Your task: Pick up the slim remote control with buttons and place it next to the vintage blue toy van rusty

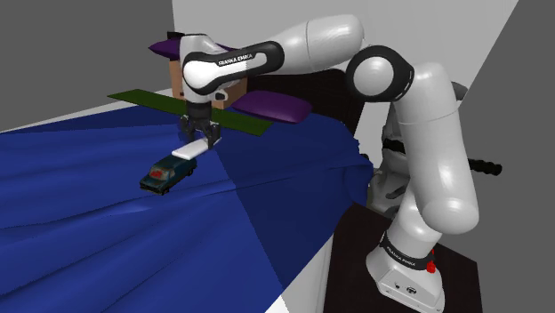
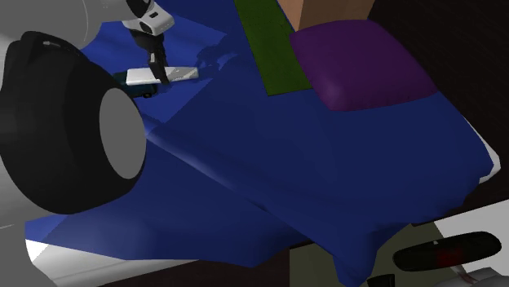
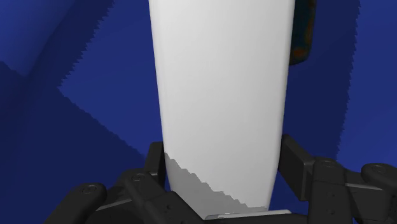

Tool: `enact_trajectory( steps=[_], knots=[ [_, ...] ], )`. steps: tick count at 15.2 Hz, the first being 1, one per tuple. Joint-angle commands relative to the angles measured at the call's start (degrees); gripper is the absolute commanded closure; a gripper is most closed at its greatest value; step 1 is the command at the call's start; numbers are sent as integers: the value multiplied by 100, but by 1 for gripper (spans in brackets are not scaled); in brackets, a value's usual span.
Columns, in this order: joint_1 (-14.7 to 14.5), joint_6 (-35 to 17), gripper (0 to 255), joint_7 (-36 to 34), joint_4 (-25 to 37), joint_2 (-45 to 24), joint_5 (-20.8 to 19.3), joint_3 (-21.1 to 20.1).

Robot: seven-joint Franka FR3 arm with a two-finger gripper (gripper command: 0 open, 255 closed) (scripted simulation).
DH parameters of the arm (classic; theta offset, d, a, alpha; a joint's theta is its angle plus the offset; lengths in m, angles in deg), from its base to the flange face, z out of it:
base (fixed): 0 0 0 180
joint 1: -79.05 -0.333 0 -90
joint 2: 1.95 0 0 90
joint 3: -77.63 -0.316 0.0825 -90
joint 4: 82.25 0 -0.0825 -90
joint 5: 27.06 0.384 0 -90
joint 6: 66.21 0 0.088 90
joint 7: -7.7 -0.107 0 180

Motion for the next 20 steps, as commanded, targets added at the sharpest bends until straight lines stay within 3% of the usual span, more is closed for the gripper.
enact_trajectory(
  steps=[1,8,16,17,20],
  knots=[
    [-5,-139,255,-4,-88,-54,-2,-2],
    [-6,-609,255,-14,-376,-237,-20,9],
    [-6,-609,255,-14,-376,-237,-20,9],
    [-13,-616,0,-23,-386,-234,-21,7],
    [-6,-621,0,-17,-427,-199,-18,7]
  ],
)
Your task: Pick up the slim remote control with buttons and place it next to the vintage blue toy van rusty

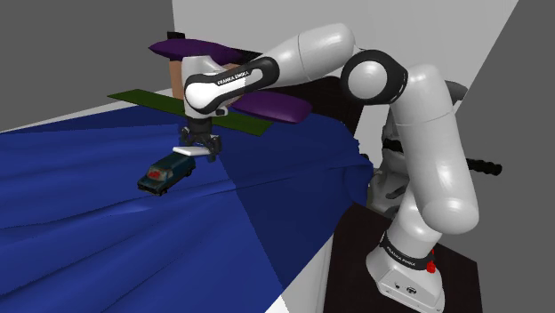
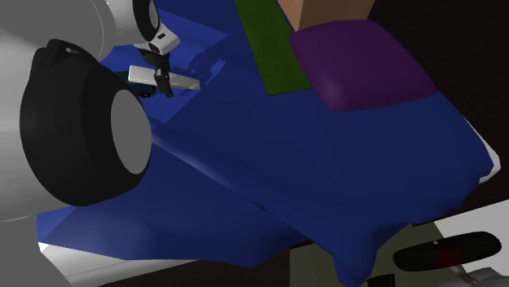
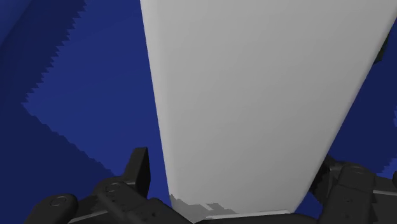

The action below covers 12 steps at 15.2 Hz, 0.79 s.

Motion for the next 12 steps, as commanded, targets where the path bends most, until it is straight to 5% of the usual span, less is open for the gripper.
enact_trajectory(
  steps=[1,6,12],
  knots=[
    [1,-2,0,1,-7,2,1,0],
    [2,623,0,18,444,177,20,-11],
    [2,623,0,18,444,177,20,-11]
  ],
)
